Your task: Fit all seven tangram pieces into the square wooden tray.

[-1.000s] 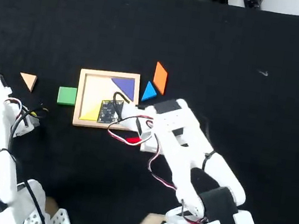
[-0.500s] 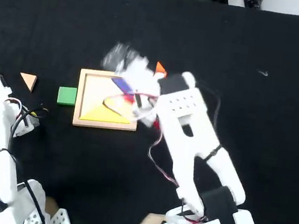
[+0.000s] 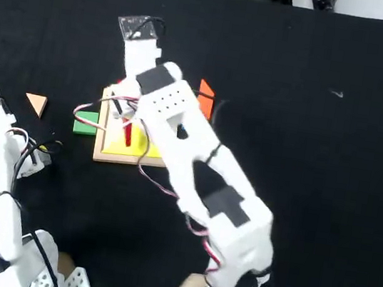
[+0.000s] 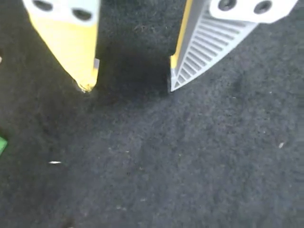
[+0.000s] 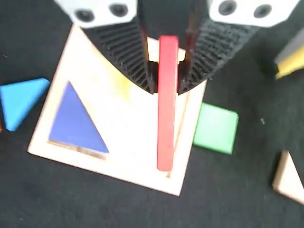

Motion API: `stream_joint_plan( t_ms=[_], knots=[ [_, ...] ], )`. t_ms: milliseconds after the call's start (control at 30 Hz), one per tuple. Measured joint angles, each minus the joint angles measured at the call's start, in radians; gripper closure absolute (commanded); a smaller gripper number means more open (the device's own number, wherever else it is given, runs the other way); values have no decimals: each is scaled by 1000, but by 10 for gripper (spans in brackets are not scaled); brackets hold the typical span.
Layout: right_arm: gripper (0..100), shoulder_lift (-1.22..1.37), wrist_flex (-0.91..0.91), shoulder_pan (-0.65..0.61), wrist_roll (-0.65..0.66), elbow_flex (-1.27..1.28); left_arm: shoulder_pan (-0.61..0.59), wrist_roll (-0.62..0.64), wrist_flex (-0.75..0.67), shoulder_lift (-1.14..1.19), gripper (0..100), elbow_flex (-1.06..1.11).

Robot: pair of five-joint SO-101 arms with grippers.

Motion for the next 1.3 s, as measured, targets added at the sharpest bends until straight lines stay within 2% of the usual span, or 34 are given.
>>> stream_joint_plan(
  t_ms=[500, 833, 1000, 1067, 1233, 1300],
  knots=[
    [987, 358, 12, -28, -87, -377, -25, 0, 0, 0, 758, 0],
    [987, 494, 157, -34, -137, -588, -25, 0, 0, 0, 758, 0],
    [985, 551, 173, -34, -143, -647, -25, 0, 0, 0, 758, 0],
    [948, 562, 178, -35, -143, -671, -25, 0, 0, 0, 758, 0],
    [752, 563, 250, -43, -150, -747, -25, 0, 0, 0, 758, 0],
    [756, 563, 273, -43, -150, -772, -25, 0, 0, 0, 758, 0]
  ],
)
